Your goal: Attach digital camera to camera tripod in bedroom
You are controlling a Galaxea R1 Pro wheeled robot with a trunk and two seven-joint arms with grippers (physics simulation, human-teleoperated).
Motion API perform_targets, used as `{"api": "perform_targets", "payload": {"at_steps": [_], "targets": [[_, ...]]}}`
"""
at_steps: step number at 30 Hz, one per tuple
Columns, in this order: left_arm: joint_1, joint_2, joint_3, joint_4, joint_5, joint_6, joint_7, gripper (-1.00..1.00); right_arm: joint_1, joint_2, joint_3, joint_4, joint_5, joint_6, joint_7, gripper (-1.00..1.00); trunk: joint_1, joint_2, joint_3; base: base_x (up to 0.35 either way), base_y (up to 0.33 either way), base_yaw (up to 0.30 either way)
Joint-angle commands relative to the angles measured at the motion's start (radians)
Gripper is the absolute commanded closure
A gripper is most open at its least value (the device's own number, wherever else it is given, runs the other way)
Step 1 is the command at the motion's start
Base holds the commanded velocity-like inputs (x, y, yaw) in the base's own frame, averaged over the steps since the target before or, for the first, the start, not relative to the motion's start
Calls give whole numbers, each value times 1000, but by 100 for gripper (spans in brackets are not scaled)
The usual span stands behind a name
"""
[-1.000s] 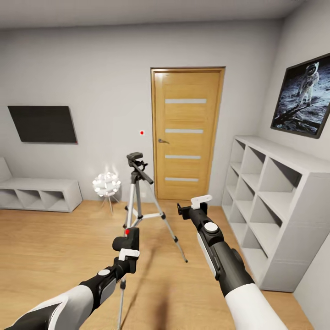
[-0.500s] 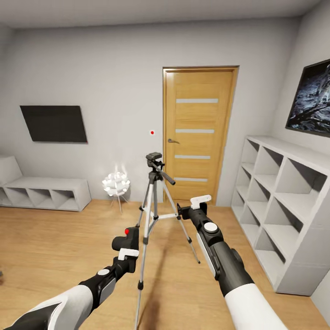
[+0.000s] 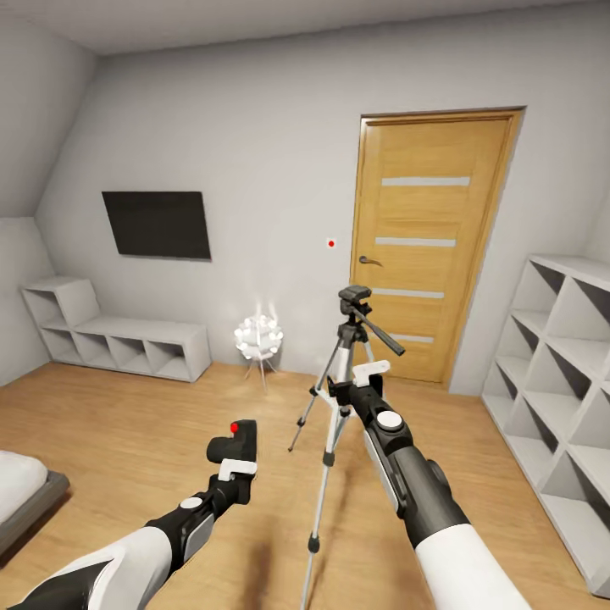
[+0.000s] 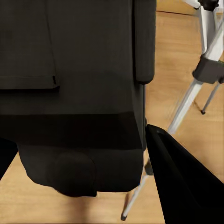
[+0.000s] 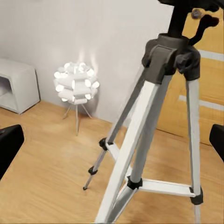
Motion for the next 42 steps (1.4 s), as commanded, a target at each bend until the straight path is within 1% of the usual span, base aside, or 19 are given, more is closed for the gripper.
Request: {"api": "perform_targets", "payload": {"at_steps": [1,10,20,23,27,33,39,40,42], "targets": [[0,0,9,0,-10,-2,-3,100,0,0,1,-2,10,7,-2,-100,1,-1,-1,198,316,211],[0,0,8,1,-10,-2,-3,100,0,0,1,-2,10,7,-1,-100,1,-1,-3,138,316,47],[0,0,8,2,-10,-2,-3,100,0,0,1,-2,10,7,-1,-100,1,-1,-3,-216,240,1],[0,0,8,2,-10,-2,-3,100,0,0,1,-2,10,7,-1,-100,1,-1,-3,-73,295,0],[0,0,8,1,-10,-2,-3,100,0,0,1,-2,10,7,0,-100,1,-1,-2,73,307,-55],[0,1,9,0,-10,-2,-3,100,0,0,1,-2,10,7,1,-100,1,-1,4,179,302,-172],[0,28,10,1,-10,-2,-2,100,3,0,1,26,10,-8,-1,-100,1,-1,5,170,207,-40],[0,39,9,4,-9,-2,-1,100,12,0,2,36,10,-29,-2,-100,1,-1,5,67,71,-10],[0,51,10,8,-9,-3,-1,100,29,0,2,46,10,-61,-4,-100,1,-1,5,49,51,-7]]}}
